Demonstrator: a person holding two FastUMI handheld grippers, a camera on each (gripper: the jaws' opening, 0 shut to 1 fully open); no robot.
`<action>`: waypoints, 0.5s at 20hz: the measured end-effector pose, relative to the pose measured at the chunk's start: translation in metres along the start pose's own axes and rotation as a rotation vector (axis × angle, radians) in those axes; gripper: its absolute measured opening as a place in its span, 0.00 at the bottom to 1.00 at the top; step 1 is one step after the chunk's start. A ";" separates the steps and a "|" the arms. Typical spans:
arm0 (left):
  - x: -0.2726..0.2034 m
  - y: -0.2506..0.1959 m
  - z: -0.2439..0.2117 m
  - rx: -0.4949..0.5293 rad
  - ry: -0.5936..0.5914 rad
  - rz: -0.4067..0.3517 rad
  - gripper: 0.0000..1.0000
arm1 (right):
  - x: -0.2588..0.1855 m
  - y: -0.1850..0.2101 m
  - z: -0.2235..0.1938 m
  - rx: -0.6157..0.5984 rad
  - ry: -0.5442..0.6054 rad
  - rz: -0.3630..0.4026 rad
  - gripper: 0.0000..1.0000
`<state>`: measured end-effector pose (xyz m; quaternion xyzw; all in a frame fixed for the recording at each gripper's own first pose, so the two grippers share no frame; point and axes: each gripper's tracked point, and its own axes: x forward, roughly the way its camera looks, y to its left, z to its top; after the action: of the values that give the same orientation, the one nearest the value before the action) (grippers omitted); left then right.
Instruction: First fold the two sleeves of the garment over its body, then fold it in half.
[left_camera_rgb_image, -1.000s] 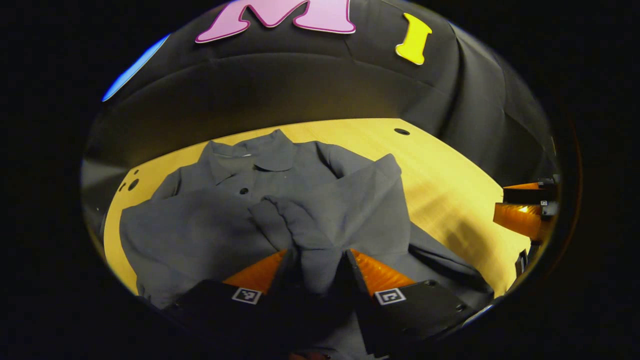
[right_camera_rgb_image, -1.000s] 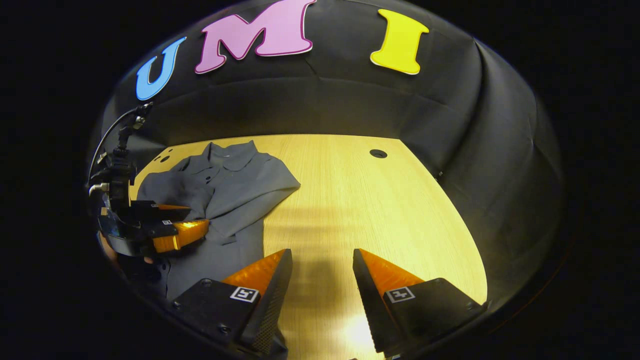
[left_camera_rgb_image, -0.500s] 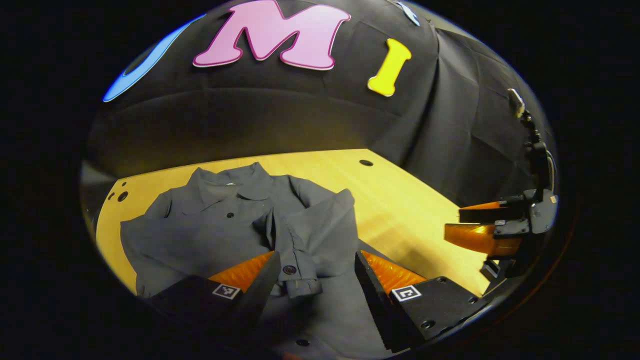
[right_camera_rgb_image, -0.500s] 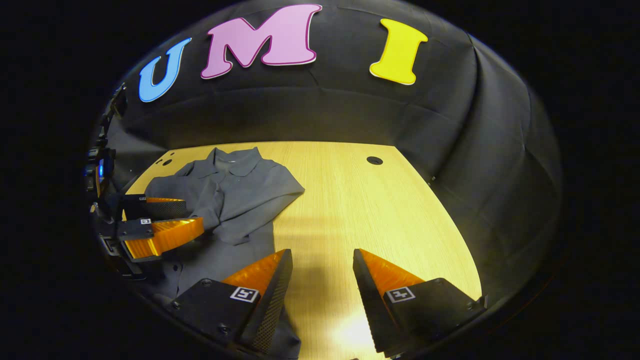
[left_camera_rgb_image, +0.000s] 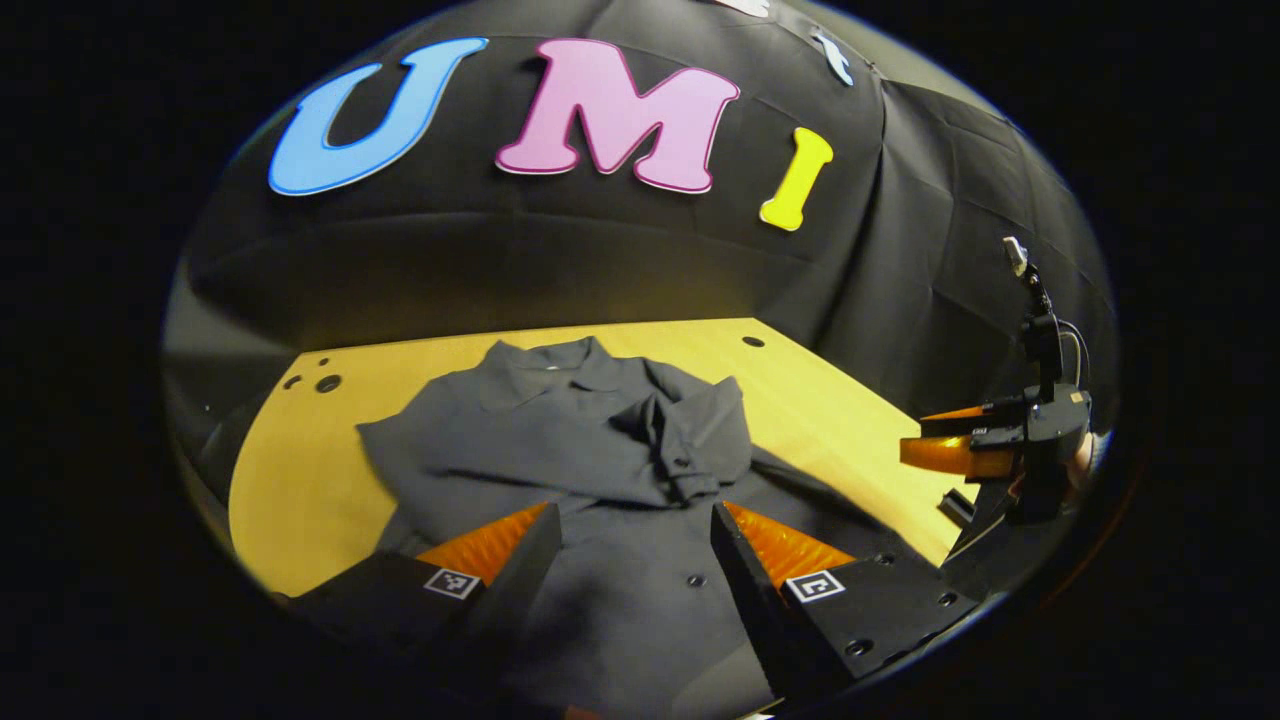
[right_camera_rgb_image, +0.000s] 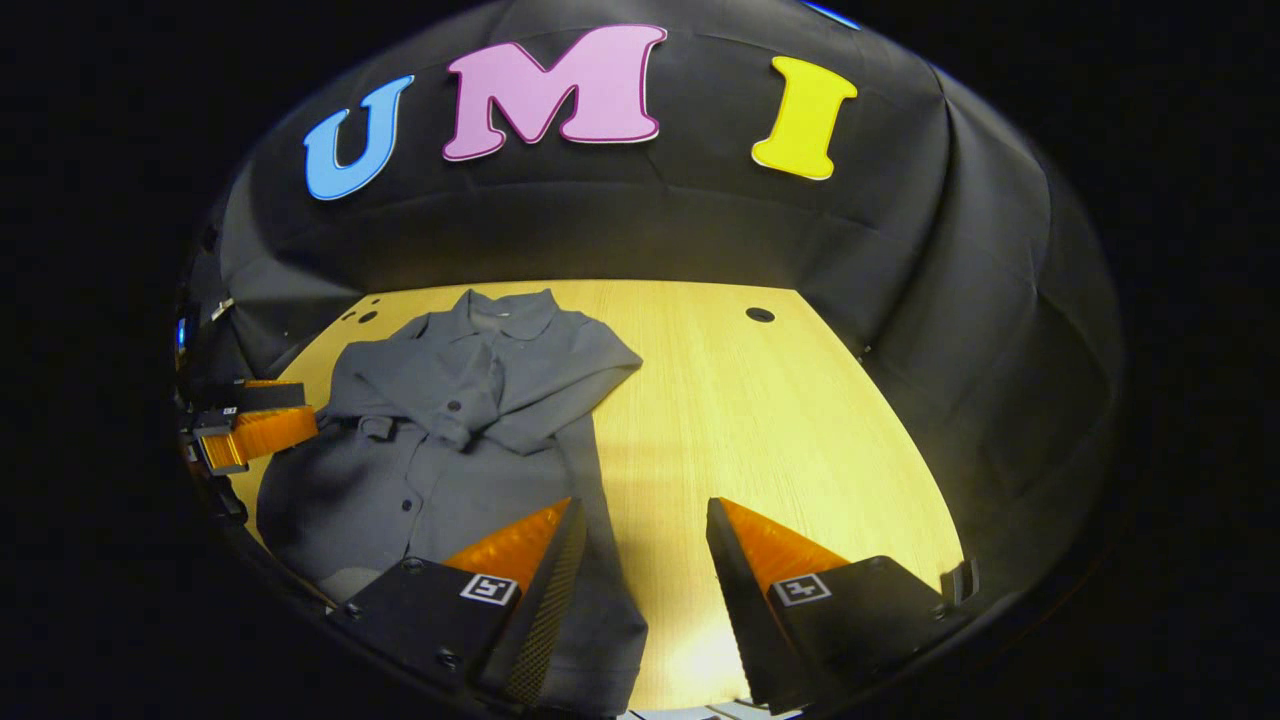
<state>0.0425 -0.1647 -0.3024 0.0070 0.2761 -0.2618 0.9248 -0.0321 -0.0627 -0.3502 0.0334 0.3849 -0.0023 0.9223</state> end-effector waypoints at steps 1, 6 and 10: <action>-0.012 0.009 -0.008 0.000 0.007 0.014 0.95 | -0.007 0.004 -0.005 0.002 0.004 0.006 0.77; -0.071 0.062 -0.062 -0.050 0.069 0.116 0.95 | -0.032 0.014 -0.047 -0.007 0.054 0.014 0.77; -0.101 0.097 -0.108 -0.081 0.146 0.198 0.95 | -0.041 0.013 -0.084 0.008 0.107 -0.016 0.77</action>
<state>-0.0363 -0.0155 -0.3544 0.0160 0.3509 -0.1569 0.9230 -0.1202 -0.0453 -0.3789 0.0340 0.4339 -0.0093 0.9003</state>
